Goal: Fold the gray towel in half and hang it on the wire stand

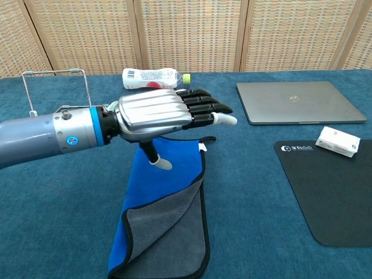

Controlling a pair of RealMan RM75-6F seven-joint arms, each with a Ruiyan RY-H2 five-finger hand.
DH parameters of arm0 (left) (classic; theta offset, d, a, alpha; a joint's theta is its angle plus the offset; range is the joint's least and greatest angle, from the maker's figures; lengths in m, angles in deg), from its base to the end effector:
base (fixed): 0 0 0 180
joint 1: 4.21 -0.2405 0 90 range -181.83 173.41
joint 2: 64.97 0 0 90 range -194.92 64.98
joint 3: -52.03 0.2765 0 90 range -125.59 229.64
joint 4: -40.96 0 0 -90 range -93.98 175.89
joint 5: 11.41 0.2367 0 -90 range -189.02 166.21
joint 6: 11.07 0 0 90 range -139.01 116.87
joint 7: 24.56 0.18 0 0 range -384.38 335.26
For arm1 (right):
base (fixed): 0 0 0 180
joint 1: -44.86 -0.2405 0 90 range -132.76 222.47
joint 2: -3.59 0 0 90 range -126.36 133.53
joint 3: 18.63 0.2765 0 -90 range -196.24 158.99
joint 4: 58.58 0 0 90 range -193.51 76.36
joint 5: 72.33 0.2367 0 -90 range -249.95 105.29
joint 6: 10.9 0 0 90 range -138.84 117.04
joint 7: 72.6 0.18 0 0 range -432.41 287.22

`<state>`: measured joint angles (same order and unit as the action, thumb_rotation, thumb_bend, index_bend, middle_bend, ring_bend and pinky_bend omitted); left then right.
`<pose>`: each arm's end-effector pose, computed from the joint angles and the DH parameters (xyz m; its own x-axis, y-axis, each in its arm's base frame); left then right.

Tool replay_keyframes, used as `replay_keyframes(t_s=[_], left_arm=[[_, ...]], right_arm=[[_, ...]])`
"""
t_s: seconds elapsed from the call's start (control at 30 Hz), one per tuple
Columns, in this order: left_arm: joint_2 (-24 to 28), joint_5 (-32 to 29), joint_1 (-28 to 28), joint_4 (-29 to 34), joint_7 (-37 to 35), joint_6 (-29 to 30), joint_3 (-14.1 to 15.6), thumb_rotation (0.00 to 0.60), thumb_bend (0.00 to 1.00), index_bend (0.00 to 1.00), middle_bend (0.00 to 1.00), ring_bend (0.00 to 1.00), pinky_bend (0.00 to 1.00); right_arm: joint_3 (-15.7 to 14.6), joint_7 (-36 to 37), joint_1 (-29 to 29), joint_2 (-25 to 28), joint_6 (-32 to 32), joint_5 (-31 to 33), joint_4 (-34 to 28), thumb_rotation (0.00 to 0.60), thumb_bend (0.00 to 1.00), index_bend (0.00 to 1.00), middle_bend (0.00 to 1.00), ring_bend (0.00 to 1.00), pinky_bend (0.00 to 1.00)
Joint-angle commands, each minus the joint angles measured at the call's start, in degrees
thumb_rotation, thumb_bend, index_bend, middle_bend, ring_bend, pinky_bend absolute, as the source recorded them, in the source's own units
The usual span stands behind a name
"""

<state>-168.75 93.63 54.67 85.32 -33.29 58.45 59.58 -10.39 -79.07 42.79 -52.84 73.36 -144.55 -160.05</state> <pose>-0.0878 0.3966 -0.1217 0.6287 -0.1503 0.7630 0.2191 -0.9072 -0.3592 -0.3542 -0.2191 0.2006 0.4471 0.0295 0.8940 -0.8699 0.2471 0.4269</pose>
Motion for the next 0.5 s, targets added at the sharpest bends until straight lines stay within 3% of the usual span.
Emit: replay_keyframes(t_s=[0.03, 0.2, 0.5], left_arm=[[4.46, 1.14, -1.98, 4.17, -2.34, 3.25, 1.91, 0.6, 0.06, 0.01, 0.0, 0.0, 0.0], [11.98, 2.97, -4.16, 12.21, -4.67, 4.13, 6.13, 0.6, 0.06, 0.2, 0.0, 0.0, 0.0], [18.39, 4.19, -6.67, 22.68, -6.72, 3.07, 9.76, 0.6, 0.08, 0.32, 0.0, 0.0, 0.0]], right_arm=[[0.0, -0.1, -0.03, 0.01, 0.01, -0.05, -0.04, 0.6, 0.0, 0.0, 0.0, 0.0, 0.0], [-0.14, -0.32, 0.0, -0.02, 0.08, -0.25, -0.25, 0.6, 0.0, 0.0, 0.0, 0.0, 0.0], [-0.45, -0.92, 0.02, -0.11, 0.29, -0.81, -0.7, 0.6, 0.0, 0.0, 0.0, 0.0, 0.0]])
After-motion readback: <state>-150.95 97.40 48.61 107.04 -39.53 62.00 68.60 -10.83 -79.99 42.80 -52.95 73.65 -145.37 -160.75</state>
